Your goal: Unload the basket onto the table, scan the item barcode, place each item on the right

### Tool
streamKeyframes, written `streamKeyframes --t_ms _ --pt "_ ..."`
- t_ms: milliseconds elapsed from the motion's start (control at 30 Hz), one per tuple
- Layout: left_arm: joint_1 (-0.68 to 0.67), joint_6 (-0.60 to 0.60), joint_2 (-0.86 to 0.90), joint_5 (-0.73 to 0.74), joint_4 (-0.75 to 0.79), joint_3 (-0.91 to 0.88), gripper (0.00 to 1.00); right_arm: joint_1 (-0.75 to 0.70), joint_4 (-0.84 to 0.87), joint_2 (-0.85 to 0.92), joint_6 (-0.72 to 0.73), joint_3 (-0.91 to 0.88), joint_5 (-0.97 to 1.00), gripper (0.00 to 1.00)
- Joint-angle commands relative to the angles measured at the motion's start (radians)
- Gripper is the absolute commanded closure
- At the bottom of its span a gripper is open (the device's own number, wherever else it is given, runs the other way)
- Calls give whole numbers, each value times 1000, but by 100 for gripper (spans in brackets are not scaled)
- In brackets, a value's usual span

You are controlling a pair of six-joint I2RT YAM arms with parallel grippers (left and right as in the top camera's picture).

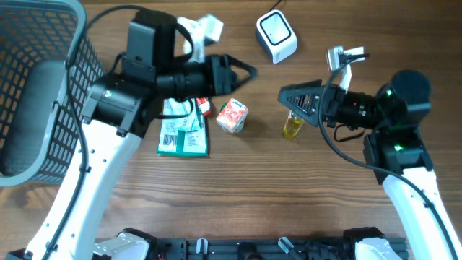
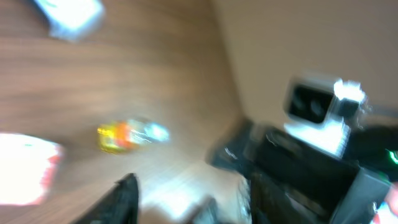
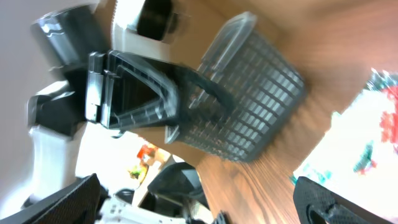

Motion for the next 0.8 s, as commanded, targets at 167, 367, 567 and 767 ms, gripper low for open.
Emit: streamKeyframes --t_ms 167,367,567,767 --pt "105 47 2 -620 -173 3 96 -16 -419 -10 -311 52 331 1" --pt "161 167 25 -731 -242 3 96 -16 -885 -9 -450 302 718 1" --pt "162 320 105 -767 -261 3 96 -16 -1118 -6 -509 418 963 1" --pt "162 461 215 -684 -272 3 96 -16 -1211 86 -536 418 1002 0"
